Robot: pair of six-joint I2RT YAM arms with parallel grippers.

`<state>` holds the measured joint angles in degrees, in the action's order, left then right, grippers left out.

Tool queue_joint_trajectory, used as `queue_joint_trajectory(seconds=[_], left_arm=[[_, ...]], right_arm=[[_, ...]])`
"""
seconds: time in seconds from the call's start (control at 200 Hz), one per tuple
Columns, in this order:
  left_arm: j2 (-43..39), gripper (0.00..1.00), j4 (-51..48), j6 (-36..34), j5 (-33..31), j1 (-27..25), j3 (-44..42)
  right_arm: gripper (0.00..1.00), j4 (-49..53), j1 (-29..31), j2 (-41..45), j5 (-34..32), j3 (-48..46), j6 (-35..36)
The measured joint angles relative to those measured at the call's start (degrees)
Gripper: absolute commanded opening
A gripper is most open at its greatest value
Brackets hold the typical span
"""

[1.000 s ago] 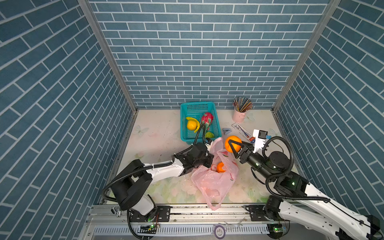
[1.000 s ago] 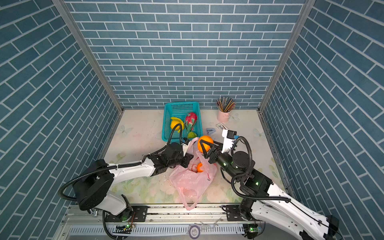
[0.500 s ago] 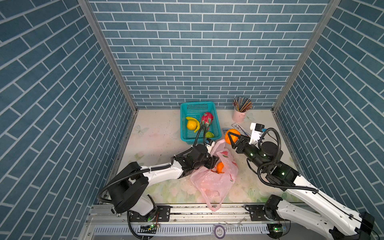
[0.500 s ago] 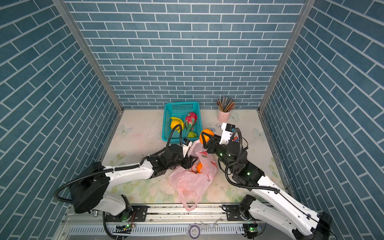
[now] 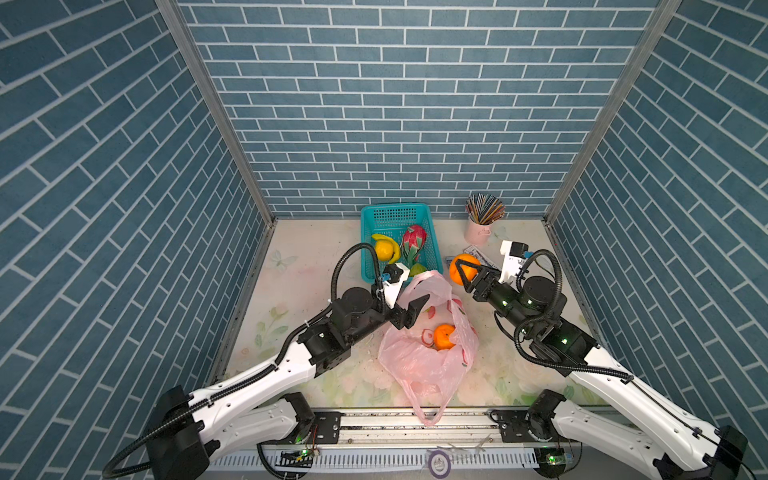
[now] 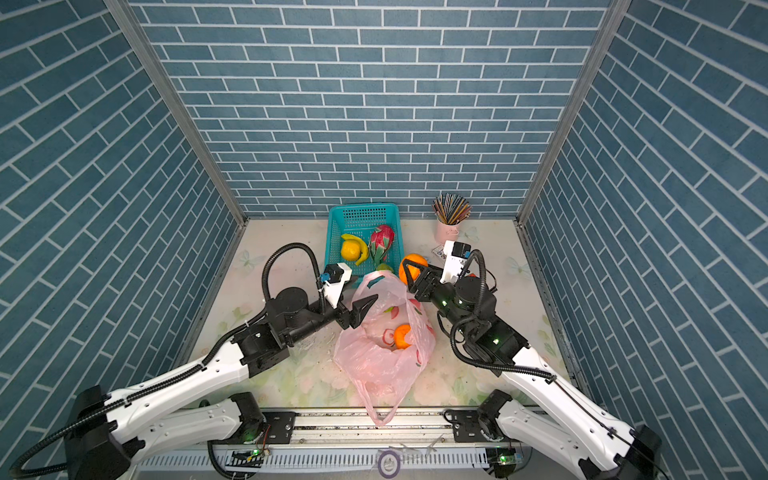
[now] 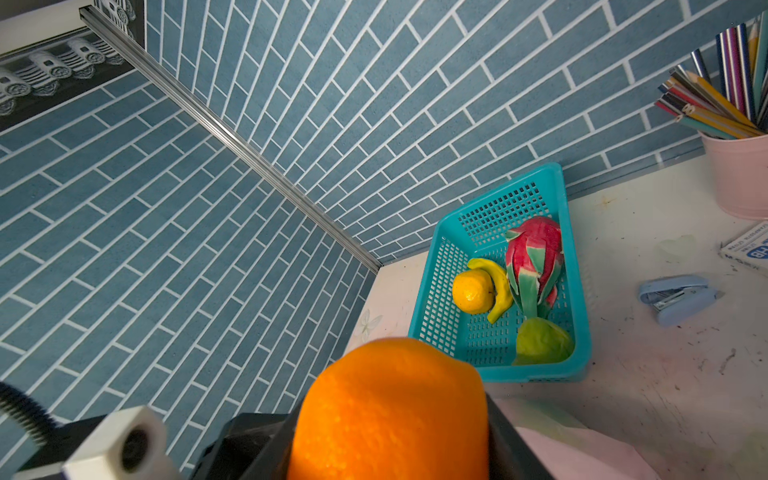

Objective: Untie the knot of the plastic bag and take out the fruit
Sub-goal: 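Pass the orange from the right gripper to the left gripper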

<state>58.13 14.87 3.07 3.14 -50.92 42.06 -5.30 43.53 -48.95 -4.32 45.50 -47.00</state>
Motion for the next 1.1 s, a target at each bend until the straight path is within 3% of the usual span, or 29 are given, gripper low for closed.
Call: queue_joint_trajectory(seconds=[0.405, 0.81, 0.875, 1.015, 1.1], left_arm=[[5.7, 0.87, -0.2, -25.8, 9.9, 0.9, 11.7], [16.7, 0.86, -1.3, -34.7, 20.7, 2.8, 21.2], [18.0, 0.82, -1.4, -35.1, 21.9, 2.8, 22.5], [20.3, 0.64, -2.1, -35.8, 24.0, 2.8, 24.9], [20.7, 0.61, -2.5, -35.8, 24.4, 2.8, 25.4]], right_arm=[[0.56, -2.0, -0.5, 0.7, 5.3, 0.0, -0.3], [0.55, -5.6, -0.9, 1.2, 10.8, 0.0, -0.2], [0.55, -6.0, -0.9, 1.1, 11.3, 0.2, -0.1], [0.55, -6.3, -1.1, 0.8, 11.7, 0.9, -0.1], [0.56, -6.3, -1.3, 0.8, 11.6, 0.9, 0.1]])
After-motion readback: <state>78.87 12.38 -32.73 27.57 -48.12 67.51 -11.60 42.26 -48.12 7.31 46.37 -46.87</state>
